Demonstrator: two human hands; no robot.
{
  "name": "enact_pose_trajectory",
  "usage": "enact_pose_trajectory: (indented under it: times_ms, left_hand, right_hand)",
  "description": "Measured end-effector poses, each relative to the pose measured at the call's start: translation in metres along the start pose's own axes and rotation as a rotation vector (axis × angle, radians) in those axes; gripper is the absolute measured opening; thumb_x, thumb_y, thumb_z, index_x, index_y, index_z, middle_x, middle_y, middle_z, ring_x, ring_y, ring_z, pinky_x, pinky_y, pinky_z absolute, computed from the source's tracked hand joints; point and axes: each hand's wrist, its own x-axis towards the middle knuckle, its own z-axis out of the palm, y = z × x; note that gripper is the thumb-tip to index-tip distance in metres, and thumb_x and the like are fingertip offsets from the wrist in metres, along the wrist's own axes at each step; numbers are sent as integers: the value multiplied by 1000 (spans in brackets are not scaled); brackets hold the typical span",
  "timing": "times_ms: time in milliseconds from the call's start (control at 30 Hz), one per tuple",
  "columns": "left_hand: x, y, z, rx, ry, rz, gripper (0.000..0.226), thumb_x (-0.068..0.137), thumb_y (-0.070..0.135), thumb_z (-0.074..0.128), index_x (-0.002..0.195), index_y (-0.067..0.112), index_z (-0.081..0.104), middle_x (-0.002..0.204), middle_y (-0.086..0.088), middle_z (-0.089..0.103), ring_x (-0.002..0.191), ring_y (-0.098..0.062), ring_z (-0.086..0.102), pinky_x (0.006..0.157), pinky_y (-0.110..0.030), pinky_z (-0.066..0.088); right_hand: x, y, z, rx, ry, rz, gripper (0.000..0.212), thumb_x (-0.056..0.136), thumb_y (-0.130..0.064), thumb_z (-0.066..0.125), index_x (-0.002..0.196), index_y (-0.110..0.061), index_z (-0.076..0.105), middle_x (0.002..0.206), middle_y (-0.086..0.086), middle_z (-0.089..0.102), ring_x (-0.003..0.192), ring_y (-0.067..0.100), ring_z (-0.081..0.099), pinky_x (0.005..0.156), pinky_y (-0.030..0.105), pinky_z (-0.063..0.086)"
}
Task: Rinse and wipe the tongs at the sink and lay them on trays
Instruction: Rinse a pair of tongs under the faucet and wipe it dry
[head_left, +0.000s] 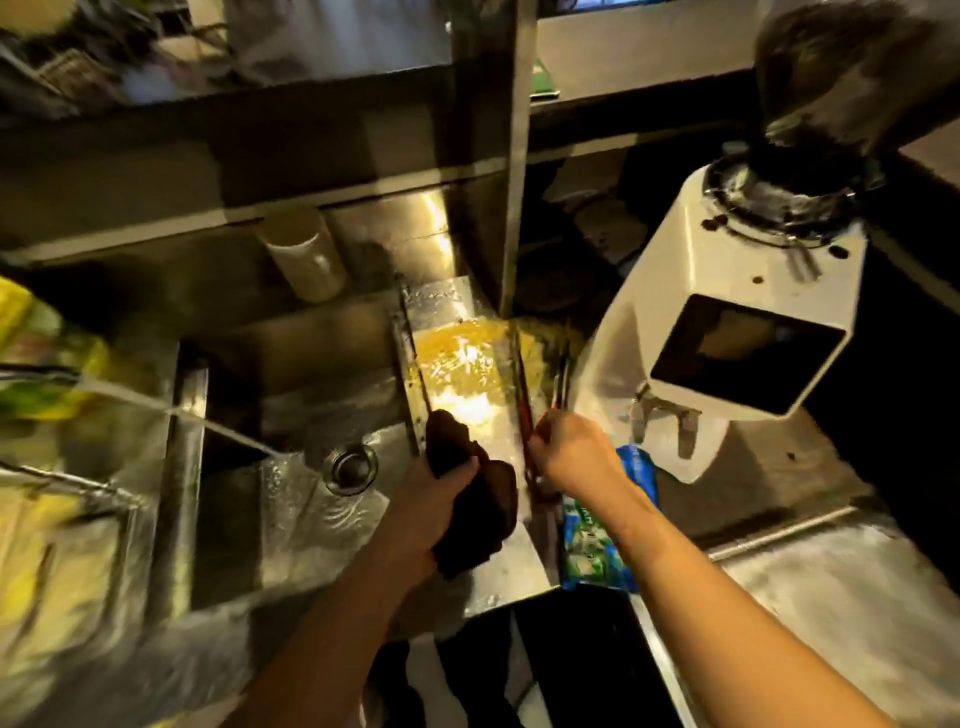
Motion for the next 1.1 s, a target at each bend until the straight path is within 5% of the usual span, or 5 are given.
enact_pose_trajectory:
  times_ms: [200, 600, 733, 833, 1100]
  left_hand:
    - [28, -7, -41, 75, 133, 4, 14, 101, 17, 53, 105, 7, 63, 64, -10, 61, 50, -25, 61, 54, -30, 51]
    - [33, 18, -108, -9, 164, -37, 31, 94, 24, 65, 123, 13, 61, 109, -15, 71, 101, -35, 70, 93, -48, 54]
    - [35, 40, -138, -115, 272, -61, 38, 93, 28, 65, 123, 5, 60, 112, -23, 69, 101, -40, 68, 95, -54, 53]
    - [28, 60, -169, -165, 249, 4, 30, 98, 31, 55, 104, 3, 65, 91, -19, 73, 79, -31, 74, 67, -37, 60]
    - [17, 111, -242, -602, 197, 42, 43, 105, 40, 34, 115, 7, 60, 109, -16, 63, 101, -28, 61, 98, -42, 45]
  right_hand:
    - [43, -4, 49, -239, 115, 164, 33, 93, -27, 59, 120, -10, 63, 131, 14, 44, 120, 34, 47, 97, 38, 44]
    - [42, -31, 15, 114, 417, 143, 29, 103, -28, 42, 108, -3, 53, 114, 11, 37, 92, 22, 36, 88, 40, 42]
    - [21, -78, 3, 6, 222, 62, 38, 95, -34, 58, 119, -3, 58, 125, 23, 46, 109, 41, 52, 95, 40, 43]
    - [-1, -130, 6, 454, 11, 17, 28, 91, -29, 68, 100, -4, 60, 92, 18, 68, 80, 31, 69, 64, 35, 55]
    - [-21, -243, 67, 1026, -504, 39, 20, 86, -2, 63, 98, -18, 58, 98, 17, 71, 51, 15, 55, 37, 20, 33]
